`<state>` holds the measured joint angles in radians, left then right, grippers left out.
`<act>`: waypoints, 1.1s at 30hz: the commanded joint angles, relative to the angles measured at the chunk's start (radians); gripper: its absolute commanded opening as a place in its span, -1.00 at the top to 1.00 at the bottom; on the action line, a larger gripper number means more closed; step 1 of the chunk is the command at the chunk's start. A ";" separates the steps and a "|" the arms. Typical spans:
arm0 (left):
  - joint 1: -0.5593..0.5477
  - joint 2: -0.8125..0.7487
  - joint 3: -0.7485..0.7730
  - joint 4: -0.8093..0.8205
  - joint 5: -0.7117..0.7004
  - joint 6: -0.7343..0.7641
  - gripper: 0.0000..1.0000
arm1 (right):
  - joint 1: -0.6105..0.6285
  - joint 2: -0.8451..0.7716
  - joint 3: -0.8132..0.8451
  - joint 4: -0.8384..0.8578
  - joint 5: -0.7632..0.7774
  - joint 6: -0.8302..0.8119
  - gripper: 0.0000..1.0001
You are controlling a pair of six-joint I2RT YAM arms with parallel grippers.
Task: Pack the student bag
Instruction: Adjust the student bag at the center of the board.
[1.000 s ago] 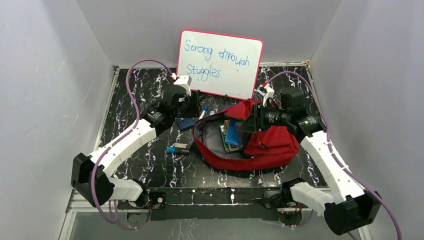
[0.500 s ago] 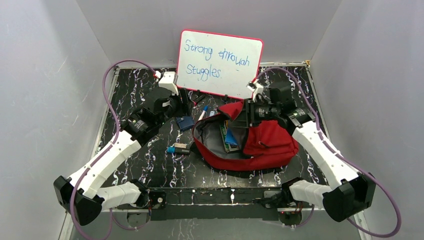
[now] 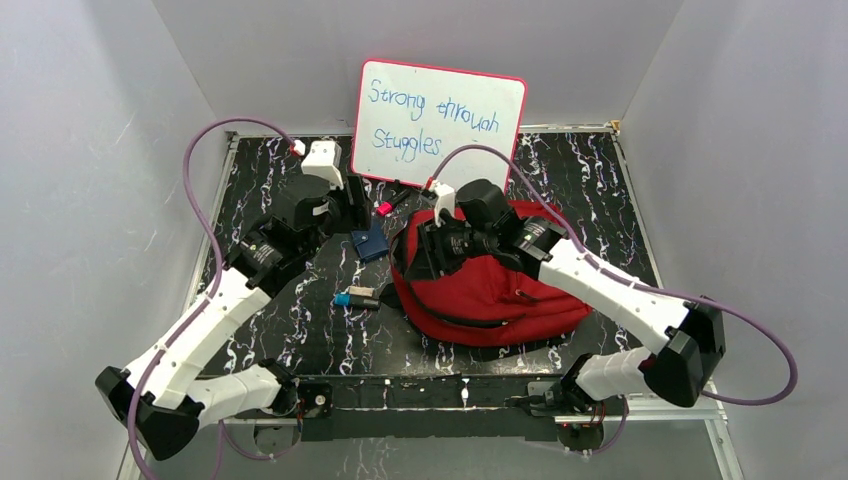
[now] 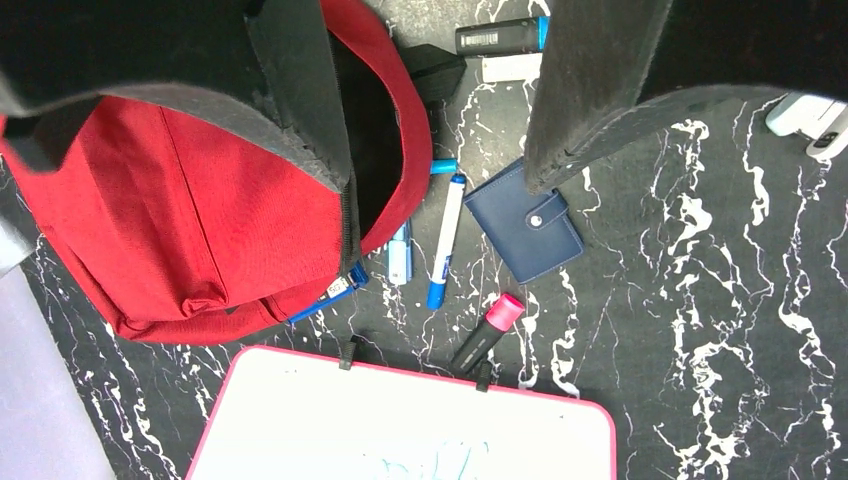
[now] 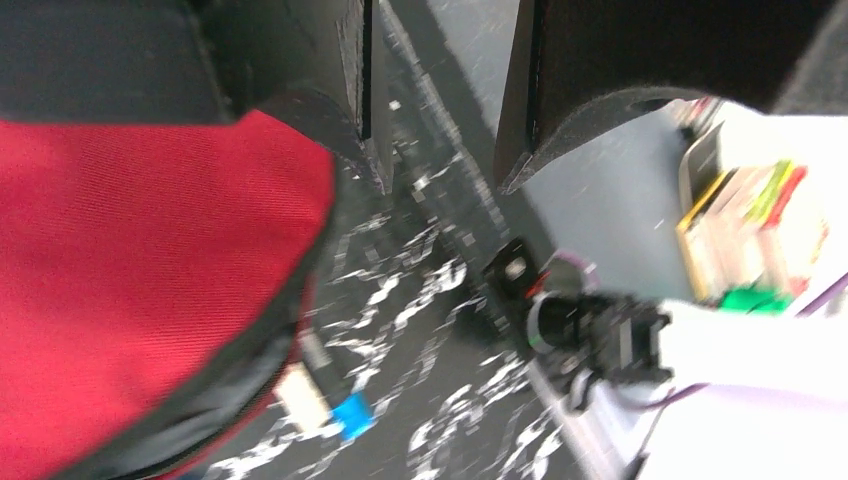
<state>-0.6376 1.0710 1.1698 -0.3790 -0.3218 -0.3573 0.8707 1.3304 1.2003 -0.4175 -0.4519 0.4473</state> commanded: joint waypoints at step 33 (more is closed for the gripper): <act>-0.029 0.240 -0.282 0.213 0.241 -0.108 0.07 | -0.009 -0.070 -0.090 0.124 0.458 -0.029 0.15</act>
<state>-0.6590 1.3075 0.8928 -0.1848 -0.0879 -0.4812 0.8623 1.2503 1.1145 -0.3786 0.0387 0.4332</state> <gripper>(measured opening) 0.535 0.424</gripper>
